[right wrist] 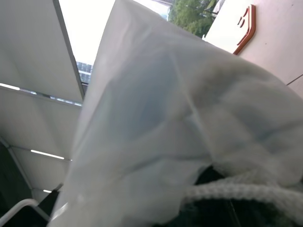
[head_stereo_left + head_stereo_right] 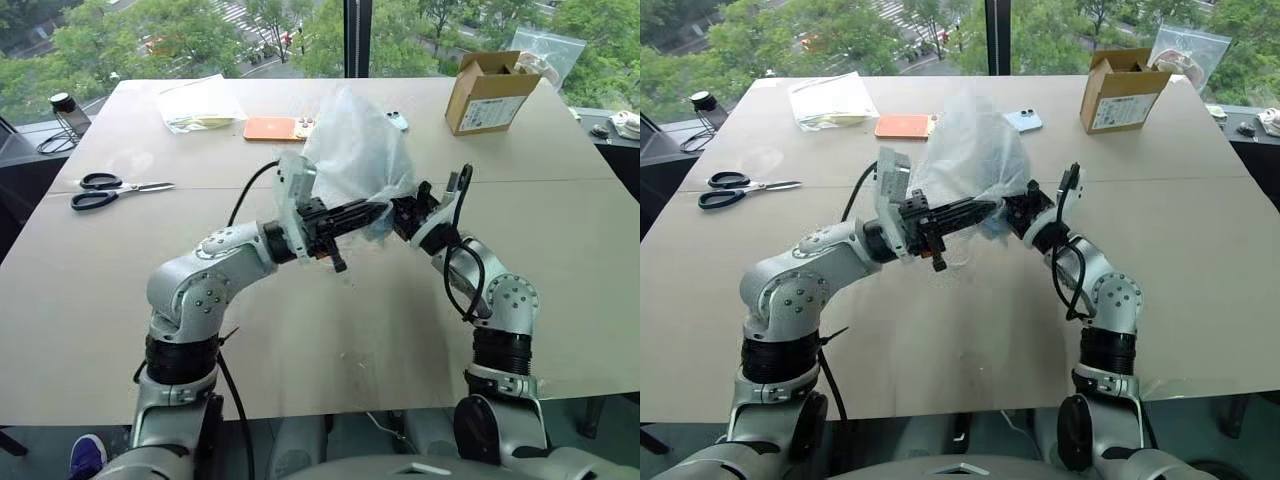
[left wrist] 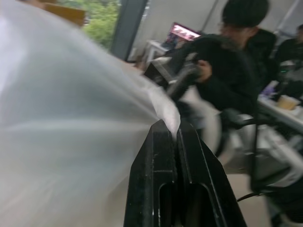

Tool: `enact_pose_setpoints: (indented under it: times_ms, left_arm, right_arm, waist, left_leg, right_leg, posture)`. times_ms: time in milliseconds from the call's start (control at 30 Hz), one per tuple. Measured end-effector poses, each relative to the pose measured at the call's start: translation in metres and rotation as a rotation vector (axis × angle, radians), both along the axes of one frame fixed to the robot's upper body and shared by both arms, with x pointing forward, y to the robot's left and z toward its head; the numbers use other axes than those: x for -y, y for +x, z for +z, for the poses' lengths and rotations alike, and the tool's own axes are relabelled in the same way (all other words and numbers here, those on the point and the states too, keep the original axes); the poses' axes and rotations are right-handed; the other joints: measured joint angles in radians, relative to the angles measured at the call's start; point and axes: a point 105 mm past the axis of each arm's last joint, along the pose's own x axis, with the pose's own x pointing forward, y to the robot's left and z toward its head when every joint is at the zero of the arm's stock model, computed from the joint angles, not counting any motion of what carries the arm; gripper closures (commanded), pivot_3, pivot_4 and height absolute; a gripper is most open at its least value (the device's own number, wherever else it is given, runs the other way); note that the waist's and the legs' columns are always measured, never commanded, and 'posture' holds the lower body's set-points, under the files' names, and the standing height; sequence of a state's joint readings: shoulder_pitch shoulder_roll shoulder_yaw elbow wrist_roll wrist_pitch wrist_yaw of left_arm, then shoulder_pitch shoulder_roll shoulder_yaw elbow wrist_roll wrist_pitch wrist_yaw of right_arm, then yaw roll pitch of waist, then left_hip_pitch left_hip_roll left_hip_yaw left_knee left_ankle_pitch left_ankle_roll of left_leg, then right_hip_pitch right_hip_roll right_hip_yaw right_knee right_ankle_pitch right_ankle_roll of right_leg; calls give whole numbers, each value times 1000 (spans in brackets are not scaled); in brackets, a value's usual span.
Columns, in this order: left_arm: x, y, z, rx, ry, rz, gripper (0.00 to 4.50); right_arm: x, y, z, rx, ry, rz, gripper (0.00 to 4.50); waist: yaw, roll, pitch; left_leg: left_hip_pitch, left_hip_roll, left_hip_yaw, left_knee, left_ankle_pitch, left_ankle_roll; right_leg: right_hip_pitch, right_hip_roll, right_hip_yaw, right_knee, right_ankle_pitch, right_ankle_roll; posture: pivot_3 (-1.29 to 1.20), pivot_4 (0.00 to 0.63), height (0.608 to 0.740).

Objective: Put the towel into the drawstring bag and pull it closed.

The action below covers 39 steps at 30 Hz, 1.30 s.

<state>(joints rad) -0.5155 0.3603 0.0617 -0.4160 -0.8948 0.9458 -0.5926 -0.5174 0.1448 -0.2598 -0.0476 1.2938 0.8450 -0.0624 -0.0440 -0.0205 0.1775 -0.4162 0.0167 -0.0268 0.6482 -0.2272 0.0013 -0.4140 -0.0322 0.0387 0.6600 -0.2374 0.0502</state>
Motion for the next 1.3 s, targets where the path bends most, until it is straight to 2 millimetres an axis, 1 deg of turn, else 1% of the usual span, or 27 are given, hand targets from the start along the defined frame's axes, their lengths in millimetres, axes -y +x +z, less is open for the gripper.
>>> enact_pose_setpoints:
  times_ms: [67,100,133,167,233,267,300,333,367,433,500,533,600,633,667,733,800,967,1100,1133,1167,1233,1300]
  left_arm:
    - [6,-2,4,-30,-34,-14,4500]
    - [6,-2,4,-49,-44,-5,4500]
    - [5,-2,3,-65,-45,-3,4500]
    - [5,-2,-1,-96,-40,-2,4500]
    - [4,-2,-11,-157,-35,-2,4500]
    - [4,0,-17,-188,-26,0,4500]
    - [3,1,-20,-209,-25,0,4500]
    - [3,1,-22,-223,-23,-3,4500]
    - [3,2,-26,-242,-14,-4,4500]
    - [1,4,-33,-277,11,-3,4500]
    - [-1,2,-33,-275,22,-17,4500]
    - [-10,9,-32,-255,27,31,4500]
    - [-45,32,-33,-240,56,197,4500]
    - [-56,38,-33,-235,59,240,4500]
    - [-58,40,-33,-231,58,247,4500]
    - [-59,43,-34,-230,52,241,4500]
    - [-61,47,-32,-226,47,241,4500]
    - [-58,51,-17,-165,50,224,4500]
    - [-60,56,-13,-149,56,229,4500]
    - [-62,56,-12,-146,61,230,4500]
    - [-62,56,-12,-146,61,230,4500]
    - [-62,57,-12,-142,65,229,4500]
    - [-61,57,-11,-134,71,226,4500]
  right_arm:
    - [-16,1,3,62,-111,-4,4466]
    - [-21,1,6,126,-185,-18,4466]
    - [-22,2,5,184,-264,-38,4466]
    - [-20,4,6,278,-392,-73,4466]
    - [-17,5,2,399,-568,-105,3688]
    - [-18,4,-1,433,-607,-104,3236]
    - [-17,4,-2,450,-626,-102,2989]
    - [-18,3,-4,465,-645,-94,2492]
    - [-17,1,-5,503,-696,-85,2240]
    - [-10,-5,-9,614,-859,-55,1320]
    - [-2,-10,-18,662,-981,-18,1320]
    - [0,-19,-25,681,-1016,42,1320]
    - [0,-42,-41,709,-1054,185,1320]
    - [4,-48,-43,725,-1078,224,1320]
    - [7,-50,-41,743,-1095,234,1320]
    - [8,-58,-31,791,-1101,254,1320]
    - [8,-62,-27,820,-1125,261,1320]
    - [15,-54,-30,784,-1212,194,1320]
    - [29,-51,-39,708,-1288,164,1320]
    - [34,-51,-49,641,-1298,161,1320]
    - [34,-51,-50,640,-1298,161,1320]
    - [34,-51,-57,599,-1294,160,1320]
    - [30,-47,-62,560,-1278,145,1320]
  waist:
    - [-2,0,0]
    - [-1,0,0]
    - [0,0,0]
    - [2,0,0]
    - [4,0,0]
    - [3,0,0]
    - [3,0,0]
    - [3,0,0]
    - [3,0,0]
    - [4,0,0]
    - [5,0,0]
    - [6,0,0]
    - [0,1,0]
    - [1,1,0]
    - [3,1,0]
    - [7,0,0]
    - [11,0,0]
    - [12,0,0]
    - [12,-1,0]
    - [12,-1,0]
    - [12,-1,0]
    - [8,-1,0]
    - [7,-1,0]
  left_leg:
    - [1,0,0,0,0,0]
    - [1,0,1,0,0,0]
    - [0,0,1,0,0,0]
    - [0,0,1,1,0,0]
    - [0,-1,2,1,0,0]
    - [0,-1,1,1,0,0]
    - [0,-1,1,1,0,0]
    - [0,-1,1,1,0,0]
    - [0,-1,1,1,0,0]
    - [0,-1,1,1,0,0]
    - [0,-1,1,1,0,0]
    - [0,-1,1,1,0,0]
    - [1,0,1,0,0,0]
    - [1,0,1,0,0,0]
    - [1,0,1,1,0,0]
    - [0,0,1,1,0,0]
    - [0,-1,1,1,0,0]
    - [0,-1,1,1,0,0]
    - [0,-1,1,1,0,0]
    - [0,-1,1,1,0,0]
    - [0,-1,1,1,0,0]
    - [0,-1,1,1,0,0]
    - [0,-1,1,1,0,0]
  right_leg:
    - [0,1,1,1,0,0]
    - [0,1,1,1,0,0]
    - [0,1,0,0,0,0]
    - [0,1,0,0,0,0]
    - [0,0,0,0,0,0]
    - [0,-1,0,0,0,0]
    - [0,-1,0,0,0,0]
    - [0,0,0,0,0,0]
    - [0,0,0,1,0,0]
    - [0,0,-1,0,0,0]
    - [0,-1,-1,0,0,0]
    - [0,0,-1,0,0,0]
    - [0,2,1,0,0,0]
    - [0,2,1,0,0,0]
    - [0,1,0,0,0,0]
    - [0,1,0,0,0,0]
    - [0,0,-1,-1,0,0]
    - [0,0,-1,0,0,0]
    - [0,0,-1,0,0,0]
    - [0,0,-1,0,0,0]
    - [0,0,-1,0,0,0]
    - [0,0,0,0,0,0]
    - [0,0,0,0,0,0]
  posture:
    - [0,150,740]
    - [0,150,740]
    - [0,150,740]
    - [0,150,740]
    - [0,150,740]
    - [0,150,740]
    - [0,150,740]
    - [0,150,740]
    - [0,150,740]
    - [0,150,740]
    - [0,150,740]
    - [0,150,740]
    - [0,150,740]
    - [0,150,740]
    - [0,150,740]
    - [0,150,740]
    - [0,150,740]
    - [0,150,740]
    - [0,150,740]
    - [0,150,740]
    - [0,150,740]
    - [0,150,740]
    - [0,150,740]
